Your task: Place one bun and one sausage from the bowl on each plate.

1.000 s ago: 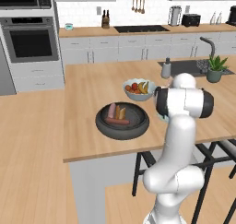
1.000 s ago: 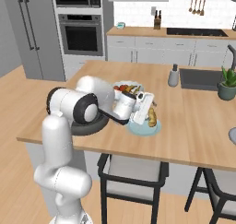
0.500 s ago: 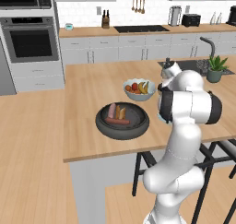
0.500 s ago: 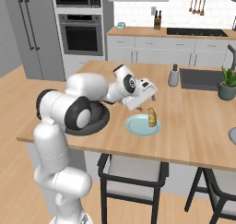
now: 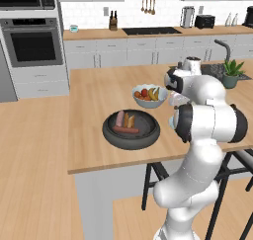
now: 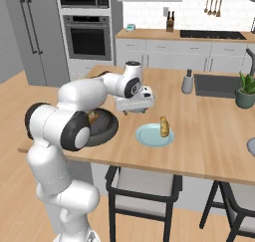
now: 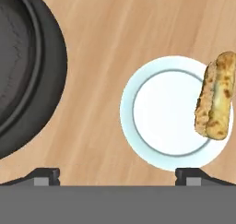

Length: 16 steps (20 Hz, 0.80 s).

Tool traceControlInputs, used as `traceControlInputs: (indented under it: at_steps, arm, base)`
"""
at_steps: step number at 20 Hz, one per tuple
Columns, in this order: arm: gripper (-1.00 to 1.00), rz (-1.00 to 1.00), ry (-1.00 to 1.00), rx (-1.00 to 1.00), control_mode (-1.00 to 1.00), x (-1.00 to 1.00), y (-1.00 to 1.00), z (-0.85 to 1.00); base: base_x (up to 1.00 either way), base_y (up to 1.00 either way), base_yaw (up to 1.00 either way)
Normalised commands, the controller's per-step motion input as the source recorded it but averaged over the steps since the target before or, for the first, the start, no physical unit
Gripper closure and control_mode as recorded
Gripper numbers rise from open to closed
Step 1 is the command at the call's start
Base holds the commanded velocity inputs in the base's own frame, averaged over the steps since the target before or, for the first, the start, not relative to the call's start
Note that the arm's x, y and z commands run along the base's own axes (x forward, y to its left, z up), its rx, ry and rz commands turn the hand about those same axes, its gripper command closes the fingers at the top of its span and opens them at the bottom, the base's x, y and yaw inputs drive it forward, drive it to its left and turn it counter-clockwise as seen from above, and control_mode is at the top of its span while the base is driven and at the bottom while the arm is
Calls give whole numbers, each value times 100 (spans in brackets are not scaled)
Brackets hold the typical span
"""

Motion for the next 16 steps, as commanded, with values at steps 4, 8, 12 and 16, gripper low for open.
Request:
traceControlInputs:
  at_steps: [4, 8, 12, 16]
  arm:
    - [-100, 51, 0, 21, -100, -23, 100, -47]
    - [-100, 42, 13, -9, -100, -26, 100, 60]
    - [-100, 24, 6, -19, -100, -31, 100, 23]
    - [-100, 3, 0, -13, -100, -1, 100, -41]
  base:
    - [0, 0, 0]
    - [0, 0, 0]
    - [0, 0, 0]
    - [0, 0, 0]
